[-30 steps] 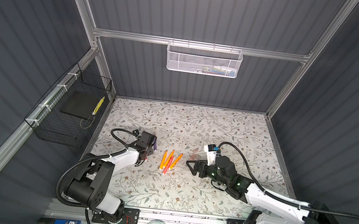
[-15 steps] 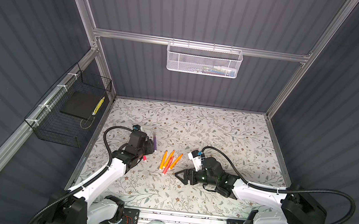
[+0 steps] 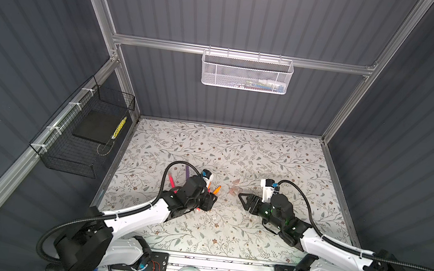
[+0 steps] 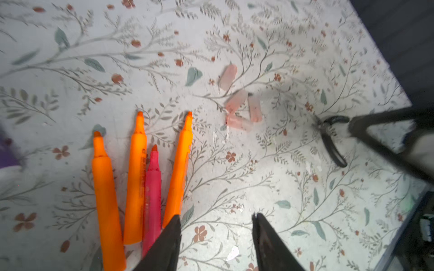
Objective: Insert pens into pen caps
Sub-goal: Pick up a pen from the center of the table.
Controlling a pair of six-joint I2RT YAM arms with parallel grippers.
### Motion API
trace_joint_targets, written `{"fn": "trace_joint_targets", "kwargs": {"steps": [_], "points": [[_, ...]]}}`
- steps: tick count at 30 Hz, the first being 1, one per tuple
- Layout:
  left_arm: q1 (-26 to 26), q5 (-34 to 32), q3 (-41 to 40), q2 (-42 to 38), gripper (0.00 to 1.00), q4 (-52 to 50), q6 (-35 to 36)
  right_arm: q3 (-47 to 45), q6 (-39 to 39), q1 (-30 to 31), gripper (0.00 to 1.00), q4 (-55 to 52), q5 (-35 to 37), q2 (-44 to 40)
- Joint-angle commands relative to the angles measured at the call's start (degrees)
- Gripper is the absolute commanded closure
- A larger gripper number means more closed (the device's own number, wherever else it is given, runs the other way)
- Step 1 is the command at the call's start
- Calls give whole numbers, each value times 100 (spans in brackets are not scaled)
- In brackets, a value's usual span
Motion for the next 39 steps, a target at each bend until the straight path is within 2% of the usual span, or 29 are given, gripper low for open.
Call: {"fn": "trace_joint_targets", "kwargs": {"steps": [1,7,15,28,39], "points": [[-39,-202,228,339,49,103,222,0,-32,-17,37,-281,472,-338],[-71,-272,270,774,49,300,268,-100,-124,-21,37,-408,618,-662],[-71,-654,477,1089,48,225,355,-150,-160,-25,37,-367,588,-639],[-80,-618,703,1664,52,148,362,-227,-109,-28,36,-307,582,-648],[-132,-540,589,1889,55,190,312,-250,-112,-22,36,-327,564,-682]]}}
